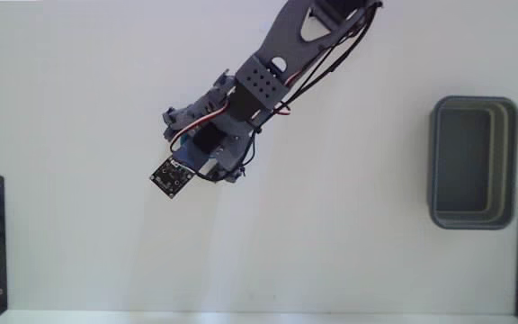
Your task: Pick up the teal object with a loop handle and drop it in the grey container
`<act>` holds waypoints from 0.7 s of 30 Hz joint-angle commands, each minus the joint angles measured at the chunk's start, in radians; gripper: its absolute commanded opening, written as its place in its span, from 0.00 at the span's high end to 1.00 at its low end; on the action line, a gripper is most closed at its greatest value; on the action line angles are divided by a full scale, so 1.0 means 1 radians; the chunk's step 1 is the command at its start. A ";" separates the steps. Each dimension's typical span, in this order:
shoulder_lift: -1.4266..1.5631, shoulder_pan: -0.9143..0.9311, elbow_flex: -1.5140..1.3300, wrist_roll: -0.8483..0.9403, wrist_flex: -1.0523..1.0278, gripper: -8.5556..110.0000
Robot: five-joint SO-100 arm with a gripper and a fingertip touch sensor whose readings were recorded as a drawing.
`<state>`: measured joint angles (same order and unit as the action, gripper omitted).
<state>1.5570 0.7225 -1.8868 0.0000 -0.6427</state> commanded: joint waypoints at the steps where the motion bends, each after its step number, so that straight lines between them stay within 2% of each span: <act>1: 0.031 0.025 -0.014 0.000 0.007 0.05; 21: 0.031 0.025 -0.014 0.000 0.007 0.10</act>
<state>1.5570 0.7225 -1.8868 0.0000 -0.6427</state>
